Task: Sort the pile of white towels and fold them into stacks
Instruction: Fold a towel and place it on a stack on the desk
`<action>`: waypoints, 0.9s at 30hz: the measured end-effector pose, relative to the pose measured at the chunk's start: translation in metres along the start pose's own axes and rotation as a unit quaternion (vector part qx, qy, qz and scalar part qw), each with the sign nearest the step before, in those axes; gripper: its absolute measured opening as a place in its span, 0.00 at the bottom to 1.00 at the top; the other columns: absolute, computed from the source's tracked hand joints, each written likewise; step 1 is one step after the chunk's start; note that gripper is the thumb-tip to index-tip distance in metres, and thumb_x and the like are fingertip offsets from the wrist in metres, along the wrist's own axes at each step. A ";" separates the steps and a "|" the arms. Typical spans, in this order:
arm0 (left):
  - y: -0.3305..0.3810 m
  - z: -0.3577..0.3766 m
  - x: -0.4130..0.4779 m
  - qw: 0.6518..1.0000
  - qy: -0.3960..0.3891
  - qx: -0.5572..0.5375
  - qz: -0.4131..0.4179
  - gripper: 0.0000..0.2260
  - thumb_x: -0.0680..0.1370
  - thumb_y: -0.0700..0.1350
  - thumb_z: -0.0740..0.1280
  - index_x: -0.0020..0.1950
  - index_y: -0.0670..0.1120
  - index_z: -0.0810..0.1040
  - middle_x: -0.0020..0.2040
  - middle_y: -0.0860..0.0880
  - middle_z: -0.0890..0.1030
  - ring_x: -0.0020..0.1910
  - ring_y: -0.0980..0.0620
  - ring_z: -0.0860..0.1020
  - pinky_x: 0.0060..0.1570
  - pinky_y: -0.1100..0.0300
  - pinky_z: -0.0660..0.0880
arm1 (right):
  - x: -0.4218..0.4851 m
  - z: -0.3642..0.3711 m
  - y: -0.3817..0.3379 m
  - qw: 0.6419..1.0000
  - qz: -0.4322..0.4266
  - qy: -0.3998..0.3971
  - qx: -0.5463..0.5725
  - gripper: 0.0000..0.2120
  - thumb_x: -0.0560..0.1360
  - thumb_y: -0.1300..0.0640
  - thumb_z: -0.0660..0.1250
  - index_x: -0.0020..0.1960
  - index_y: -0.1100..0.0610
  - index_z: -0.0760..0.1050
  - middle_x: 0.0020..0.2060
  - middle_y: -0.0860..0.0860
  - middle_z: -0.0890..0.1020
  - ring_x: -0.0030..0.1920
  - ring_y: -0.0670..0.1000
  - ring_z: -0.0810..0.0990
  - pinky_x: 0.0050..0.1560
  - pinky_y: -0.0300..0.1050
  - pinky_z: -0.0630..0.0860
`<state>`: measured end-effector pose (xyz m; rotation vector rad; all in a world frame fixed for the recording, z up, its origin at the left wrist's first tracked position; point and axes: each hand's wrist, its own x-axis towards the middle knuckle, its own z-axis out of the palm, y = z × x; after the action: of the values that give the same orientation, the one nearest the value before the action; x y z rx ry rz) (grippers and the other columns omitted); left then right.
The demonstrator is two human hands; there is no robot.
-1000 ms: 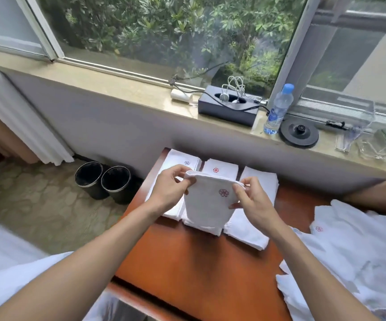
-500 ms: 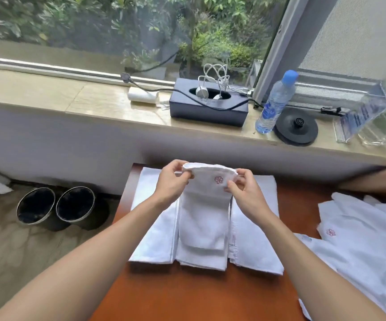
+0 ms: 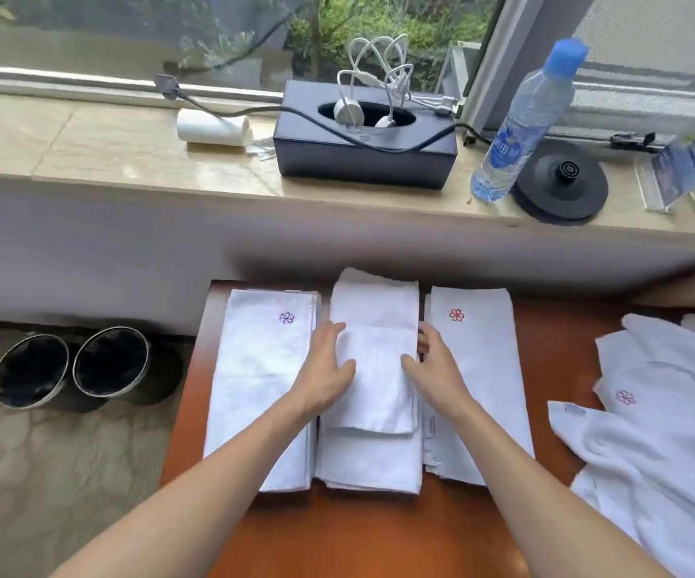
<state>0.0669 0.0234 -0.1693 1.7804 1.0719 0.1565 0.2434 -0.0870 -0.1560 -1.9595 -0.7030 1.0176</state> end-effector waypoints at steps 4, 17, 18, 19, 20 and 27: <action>-0.017 0.019 -0.048 0.999 0.030 -0.005 -0.033 0.21 0.80 0.39 0.65 0.73 0.46 0.68 0.72 0.49 0.64 0.71 0.53 0.67 0.63 0.69 0.61 | -0.043 0.014 0.027 0.999 0.027 -0.018 -0.001 0.25 0.80 0.58 0.67 0.74 0.44 0.66 0.63 0.38 0.79 0.62 0.40 0.79 0.61 0.41 0.78; -0.003 0.025 -0.076 0.974 0.084 -0.146 -0.153 0.16 0.80 0.44 0.66 0.67 0.50 0.69 0.53 0.54 0.75 0.49 0.56 0.76 0.47 0.63 0.72 | -0.078 0.017 0.036 0.996 0.082 -0.018 0.005 0.07 0.76 0.52 0.62 0.52 0.44 0.75 0.46 0.37 0.83 0.42 0.35 0.79 0.45 0.39 0.73; -0.005 0.028 -0.079 0.965 0.072 -0.175 -0.181 0.13 0.80 0.45 0.66 0.64 0.49 0.72 0.53 0.53 0.76 0.48 0.56 0.77 0.48 0.63 0.73 | -0.080 0.019 0.038 0.996 0.087 -0.021 0.008 0.06 0.75 0.51 0.62 0.49 0.41 0.75 0.41 0.33 0.81 0.39 0.35 0.78 0.44 0.39 0.71; -0.006 0.029 -0.083 0.960 0.060 -0.187 -0.198 0.10 0.79 0.46 0.65 0.60 0.47 0.75 0.50 0.52 0.78 0.45 0.55 0.77 0.47 0.62 0.74 | -0.083 0.020 0.037 0.996 0.090 -0.026 0.010 0.06 0.73 0.50 0.62 0.43 0.40 0.75 0.36 0.33 0.79 0.35 0.37 0.76 0.41 0.39 0.70; -0.008 0.030 -0.088 0.958 0.045 -0.189 -0.210 0.10 0.77 0.46 0.64 0.55 0.44 0.78 0.46 0.50 0.77 0.42 0.53 0.75 0.44 0.60 0.73 | -0.086 0.022 0.038 0.995 0.092 -0.035 0.007 0.07 0.71 0.50 0.62 0.38 0.39 0.75 0.31 0.35 0.76 0.31 0.39 0.73 0.38 0.39 0.68; -0.015 0.041 -0.105 0.967 0.036 -0.141 -0.207 0.09 0.77 0.41 0.66 0.40 0.46 0.68 0.37 0.51 0.65 0.35 0.52 0.64 0.36 0.58 0.62 | -0.104 0.027 0.048 0.998 0.023 -0.048 -0.037 0.09 0.70 0.49 0.62 0.48 0.41 0.77 0.44 0.40 0.82 0.45 0.39 0.79 0.41 0.33 0.74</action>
<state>0.0179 -0.0785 -0.1640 1.2762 1.3776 0.1100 0.1717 -0.1802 -0.1643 -2.0102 -0.7609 1.1351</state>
